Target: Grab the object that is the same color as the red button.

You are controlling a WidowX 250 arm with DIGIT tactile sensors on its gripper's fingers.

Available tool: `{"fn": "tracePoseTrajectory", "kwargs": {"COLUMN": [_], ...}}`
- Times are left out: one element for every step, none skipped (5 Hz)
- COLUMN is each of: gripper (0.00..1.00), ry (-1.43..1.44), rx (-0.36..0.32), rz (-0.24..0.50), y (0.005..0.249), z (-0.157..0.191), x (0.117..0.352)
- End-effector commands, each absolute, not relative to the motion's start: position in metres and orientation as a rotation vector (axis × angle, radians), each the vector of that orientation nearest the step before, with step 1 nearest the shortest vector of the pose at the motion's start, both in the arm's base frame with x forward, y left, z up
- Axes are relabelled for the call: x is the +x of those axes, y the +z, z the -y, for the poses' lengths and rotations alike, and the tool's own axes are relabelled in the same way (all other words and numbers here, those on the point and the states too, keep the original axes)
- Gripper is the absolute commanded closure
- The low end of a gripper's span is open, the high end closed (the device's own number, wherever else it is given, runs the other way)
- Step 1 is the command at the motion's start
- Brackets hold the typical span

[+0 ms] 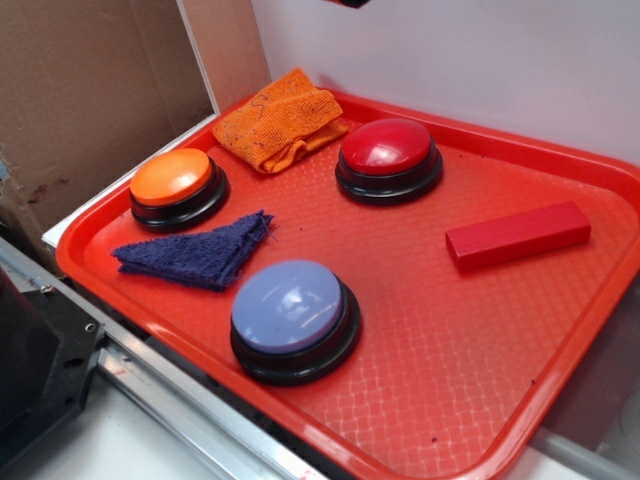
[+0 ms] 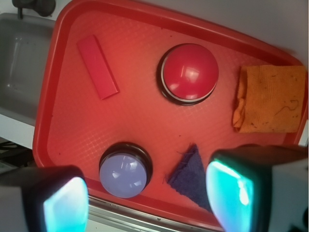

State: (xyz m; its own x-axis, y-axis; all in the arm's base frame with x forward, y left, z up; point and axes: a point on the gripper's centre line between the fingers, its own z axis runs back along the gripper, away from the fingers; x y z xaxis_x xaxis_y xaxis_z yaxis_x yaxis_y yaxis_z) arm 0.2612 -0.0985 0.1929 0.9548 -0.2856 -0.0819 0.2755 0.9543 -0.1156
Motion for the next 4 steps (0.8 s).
{"fn": "tracePoseTrajectory", "kwargs": {"gripper": [0.00, 0.00, 0.00, 0.00], "ry": [-0.241, -0.326, -0.486, -0.588], "rx": [-0.091, -0.091, -0.105, -0.113], "rz": [-0.063, -0.071, -0.111, -0.138], "y": [0.170, 0.150, 0.122, 0.105], "z": [0.072, 0.084, 0.116, 0.146], "x": [0.248, 0.273, 0.305, 0.328]}}
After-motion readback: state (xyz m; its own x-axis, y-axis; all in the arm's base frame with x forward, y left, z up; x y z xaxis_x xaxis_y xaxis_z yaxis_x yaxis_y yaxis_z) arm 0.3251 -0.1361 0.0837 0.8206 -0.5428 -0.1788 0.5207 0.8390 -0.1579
